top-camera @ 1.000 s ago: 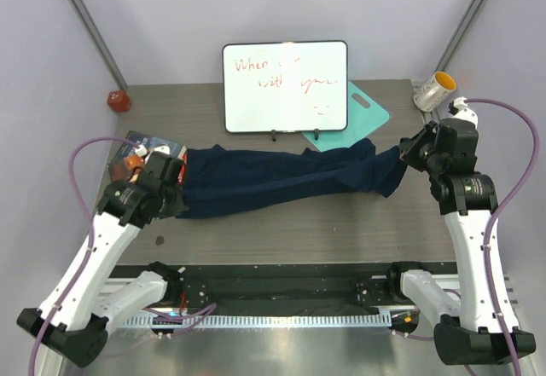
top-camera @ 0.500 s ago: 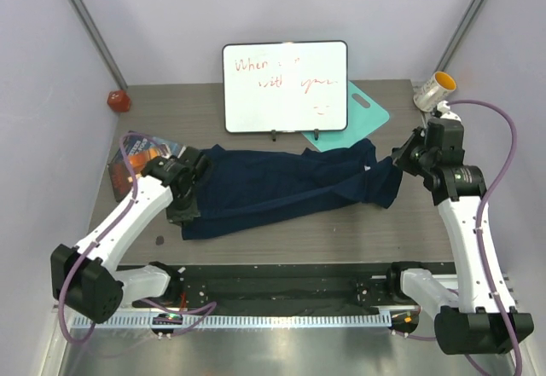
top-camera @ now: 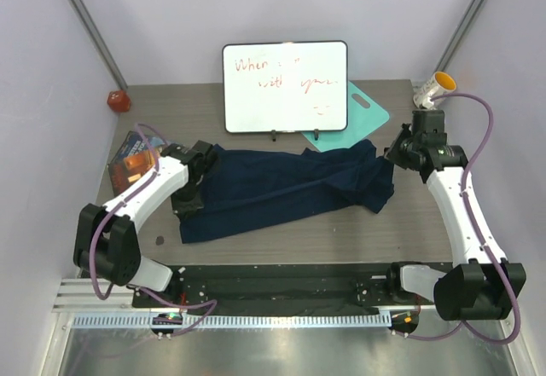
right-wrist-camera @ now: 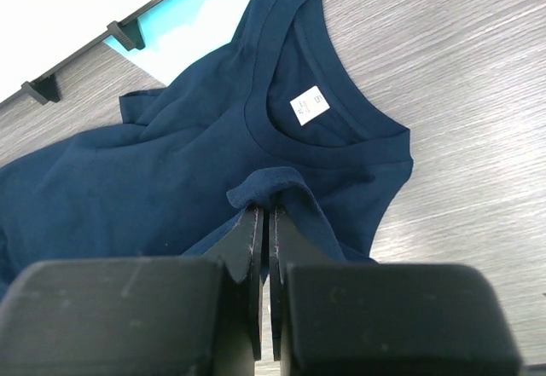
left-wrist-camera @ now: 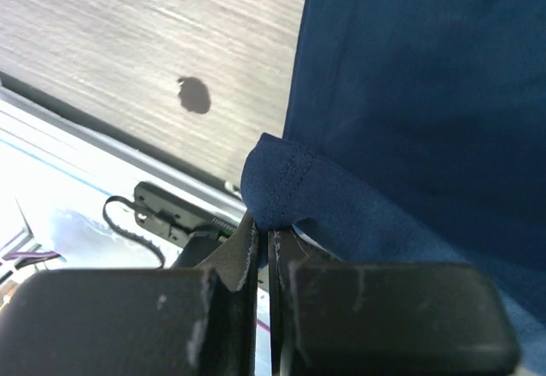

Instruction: Fold and stack the t-shirts

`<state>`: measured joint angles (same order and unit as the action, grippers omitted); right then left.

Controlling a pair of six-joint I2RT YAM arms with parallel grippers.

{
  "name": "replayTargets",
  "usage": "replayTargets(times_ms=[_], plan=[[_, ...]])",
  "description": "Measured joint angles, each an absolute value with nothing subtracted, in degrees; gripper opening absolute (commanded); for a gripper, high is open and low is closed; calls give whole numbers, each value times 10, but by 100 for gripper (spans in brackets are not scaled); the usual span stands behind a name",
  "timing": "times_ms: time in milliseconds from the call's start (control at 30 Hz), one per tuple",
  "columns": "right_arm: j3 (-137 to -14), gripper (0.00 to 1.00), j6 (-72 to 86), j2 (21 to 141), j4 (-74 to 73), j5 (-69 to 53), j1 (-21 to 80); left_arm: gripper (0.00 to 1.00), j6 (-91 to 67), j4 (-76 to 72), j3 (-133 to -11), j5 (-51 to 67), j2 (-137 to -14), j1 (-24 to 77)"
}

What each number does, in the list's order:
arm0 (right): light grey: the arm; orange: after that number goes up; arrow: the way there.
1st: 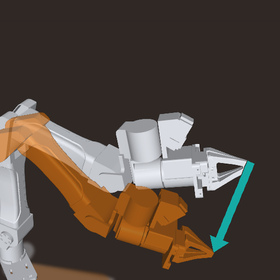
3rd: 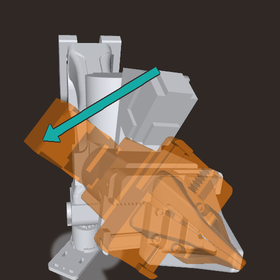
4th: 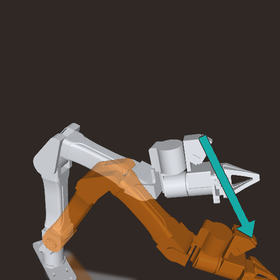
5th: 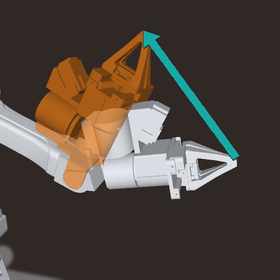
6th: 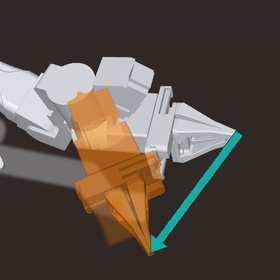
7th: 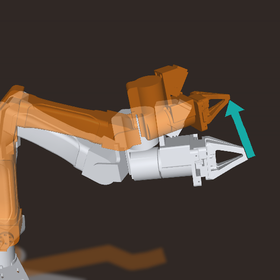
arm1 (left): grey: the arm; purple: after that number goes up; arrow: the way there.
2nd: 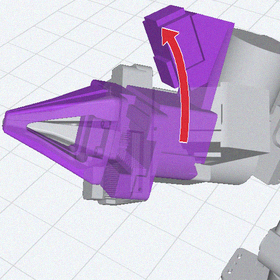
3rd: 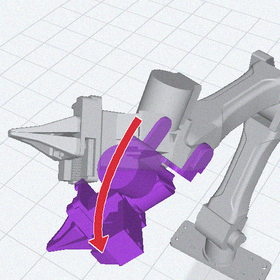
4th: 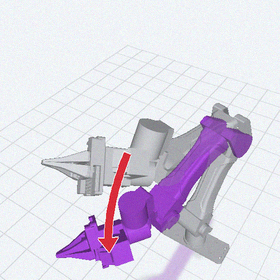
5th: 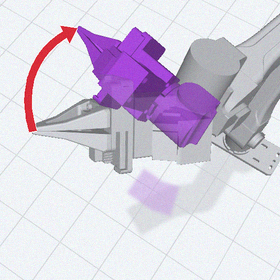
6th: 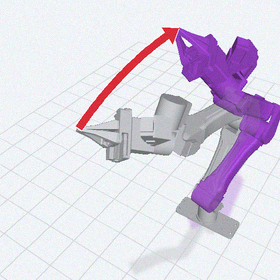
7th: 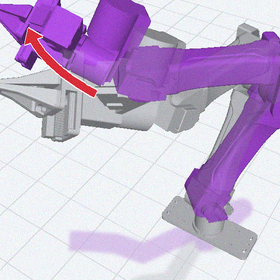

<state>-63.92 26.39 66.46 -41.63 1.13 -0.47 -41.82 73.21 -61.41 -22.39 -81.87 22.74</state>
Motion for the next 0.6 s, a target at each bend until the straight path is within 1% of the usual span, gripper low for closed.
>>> replayTargets(times_ms=[200, 400, 600], plan=[[-641, 1, 273, 688, -403, 16, 10, 0, -430, 695, -604, -213, -842, 213], [-660, 1, 273, 724, -391, 29, 40, 0, -436, 680, -603, -227, -853, 212], [-669, 1, 274, 749, -381, 40, 64, 0, -435, 676, -628, -243, -875, 206]])
